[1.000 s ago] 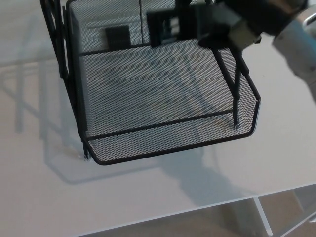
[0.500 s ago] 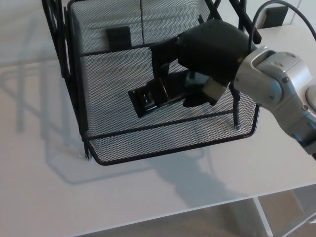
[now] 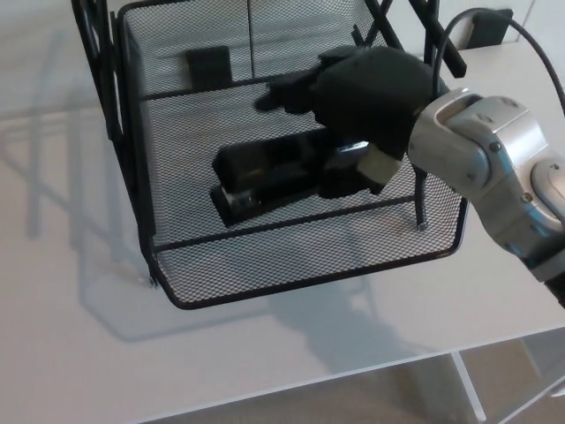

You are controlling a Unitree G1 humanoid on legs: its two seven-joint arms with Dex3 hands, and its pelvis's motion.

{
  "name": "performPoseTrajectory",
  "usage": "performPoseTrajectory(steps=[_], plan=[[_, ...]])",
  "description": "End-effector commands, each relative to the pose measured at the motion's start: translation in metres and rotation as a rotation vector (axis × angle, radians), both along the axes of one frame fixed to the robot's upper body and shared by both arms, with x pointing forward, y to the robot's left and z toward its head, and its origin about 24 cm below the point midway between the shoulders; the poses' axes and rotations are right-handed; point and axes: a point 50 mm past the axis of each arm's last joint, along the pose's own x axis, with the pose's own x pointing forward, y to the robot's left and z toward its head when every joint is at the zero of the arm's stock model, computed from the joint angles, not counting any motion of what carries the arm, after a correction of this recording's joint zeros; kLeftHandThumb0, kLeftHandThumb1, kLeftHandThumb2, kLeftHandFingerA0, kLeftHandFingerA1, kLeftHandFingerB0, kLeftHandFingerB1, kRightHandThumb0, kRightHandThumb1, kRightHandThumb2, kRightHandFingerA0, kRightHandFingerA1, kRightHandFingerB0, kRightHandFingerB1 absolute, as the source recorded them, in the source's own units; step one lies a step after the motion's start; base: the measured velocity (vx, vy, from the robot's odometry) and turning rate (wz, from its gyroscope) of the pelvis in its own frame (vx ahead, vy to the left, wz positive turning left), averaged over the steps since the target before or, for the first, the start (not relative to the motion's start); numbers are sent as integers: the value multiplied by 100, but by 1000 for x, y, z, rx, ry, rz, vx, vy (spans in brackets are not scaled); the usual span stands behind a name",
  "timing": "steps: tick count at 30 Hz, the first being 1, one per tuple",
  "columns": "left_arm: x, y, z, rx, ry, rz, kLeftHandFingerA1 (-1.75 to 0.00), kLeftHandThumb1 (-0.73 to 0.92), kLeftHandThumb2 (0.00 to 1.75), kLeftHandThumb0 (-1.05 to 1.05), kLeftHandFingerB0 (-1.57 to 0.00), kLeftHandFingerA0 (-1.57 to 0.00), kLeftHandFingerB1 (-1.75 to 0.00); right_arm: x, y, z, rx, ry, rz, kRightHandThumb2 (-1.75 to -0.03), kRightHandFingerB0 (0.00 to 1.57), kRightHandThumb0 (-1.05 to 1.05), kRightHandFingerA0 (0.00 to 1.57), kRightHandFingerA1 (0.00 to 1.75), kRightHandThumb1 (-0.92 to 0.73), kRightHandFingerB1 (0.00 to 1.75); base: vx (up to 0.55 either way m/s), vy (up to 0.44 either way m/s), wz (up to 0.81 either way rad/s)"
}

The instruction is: The robot walks towards a desk on which a file tray is kept in the middle and a stapler is kept to its right. The robot lifts the stapler using its right hand and places it on the file tray.

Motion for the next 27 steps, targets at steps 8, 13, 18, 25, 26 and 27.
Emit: performPoseTrajectory(steps=[8,13,18,25,26,27], plan=[[-1,1,1,12,7,-15,-95,31,120,-78,-41,-54,-86,-3,-10,67,102,-68,-121,-84,0,-92,0,18,-53,0,0,0,0],[-5,1,0,10,13,-29,-93,31,119,-77,-41,-50,-85,-29,-32,115,221,-116,-89,-86,0,-96,0,14,-55,0,0,0,0],[-6,1,-1,18,28,-35,-91,32,118,-77,-39,-48,-83,-58,-67,159,328,-220,-70,-87,0,-102,0,10,-58,0,0,0,0],[-8,3,1,24,28,-33,-94,31,118,-79,-42,-56,-85,-120,-185,216,495,-460,-313,-90,10,-100,0,9,-60,0,0,0,0],[-7,4,1,23,26,-30,-94,31,118,-79,-42,-56,-85,-121,-187,217,494,-465,-317,-90,10,-100,0,9,-60,0,0,0,0],[-7,4,2,24,26,-33,-93,31,119,-79,-40,-53,-85,-128,-204,219,529,-489,-330,-89,0,-93,0,13,-58,3,0,0,0]])
